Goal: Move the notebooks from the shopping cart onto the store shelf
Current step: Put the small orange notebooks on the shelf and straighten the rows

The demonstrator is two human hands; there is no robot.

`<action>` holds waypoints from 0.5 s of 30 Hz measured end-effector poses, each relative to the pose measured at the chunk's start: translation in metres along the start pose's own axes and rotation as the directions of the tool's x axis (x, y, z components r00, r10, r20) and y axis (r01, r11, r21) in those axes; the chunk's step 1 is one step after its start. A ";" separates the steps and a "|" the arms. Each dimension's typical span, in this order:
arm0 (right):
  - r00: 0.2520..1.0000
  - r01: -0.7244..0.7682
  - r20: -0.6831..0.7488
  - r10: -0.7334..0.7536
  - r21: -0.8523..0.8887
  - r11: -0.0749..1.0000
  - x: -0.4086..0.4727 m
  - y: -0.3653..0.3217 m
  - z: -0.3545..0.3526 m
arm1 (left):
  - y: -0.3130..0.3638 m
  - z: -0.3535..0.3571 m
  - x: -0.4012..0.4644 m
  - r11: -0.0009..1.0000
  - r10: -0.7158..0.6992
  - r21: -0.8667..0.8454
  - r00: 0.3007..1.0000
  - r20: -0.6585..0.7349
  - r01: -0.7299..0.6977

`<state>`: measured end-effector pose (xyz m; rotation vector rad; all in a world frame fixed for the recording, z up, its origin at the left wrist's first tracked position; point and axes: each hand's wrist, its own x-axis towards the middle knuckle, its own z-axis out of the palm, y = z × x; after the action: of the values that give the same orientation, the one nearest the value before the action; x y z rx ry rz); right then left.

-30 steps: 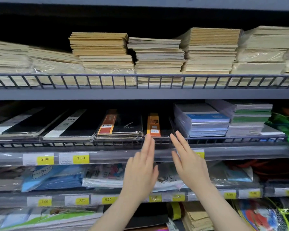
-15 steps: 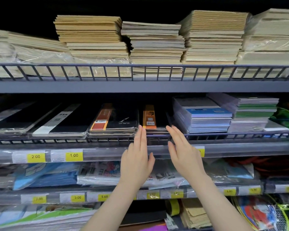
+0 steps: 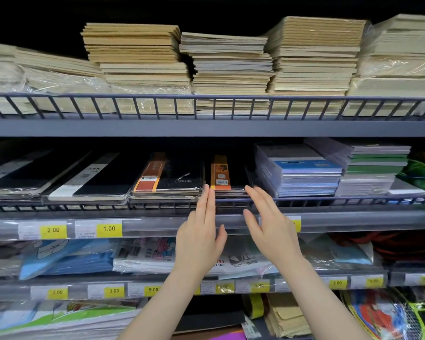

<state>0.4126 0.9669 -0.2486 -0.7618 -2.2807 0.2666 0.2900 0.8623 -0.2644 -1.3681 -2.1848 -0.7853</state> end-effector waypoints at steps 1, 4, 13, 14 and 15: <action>1.000 0.003 -0.002 -0.003 0.006 1.000 0.000 -0.001 0.000 | 0.000 0.000 -0.002 1.000 -0.005 -0.018 1.000 0.003 0.005; 1.000 -0.026 0.000 0.026 0.040 0.999 -0.003 -0.002 0.000 | 0.006 0.000 -0.015 0.993 0.037 -0.109 0.999 0.007 -0.036; 1.000 0.009 -0.019 -0.010 -0.024 1.000 -0.005 0.001 0.003 | 0.026 -0.006 -0.016 0.847 -0.243 -0.453 0.961 0.131 0.276; 1.000 0.012 -0.015 -0.012 -0.026 1.000 -0.004 0.001 0.003 | 0.029 -0.008 -0.014 0.807 -0.266 -0.507 0.953 0.149 0.304; 1.000 0.010 -0.011 -0.011 -0.023 1.000 -0.003 0.001 0.003 | 0.031 -0.009 -0.012 0.761 -0.281 -0.558 0.943 0.177 0.332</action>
<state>0.4124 0.9663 -0.2528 -0.7609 -2.2796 0.2315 0.3240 0.8598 -0.2580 -1.3196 -2.3729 -1.6678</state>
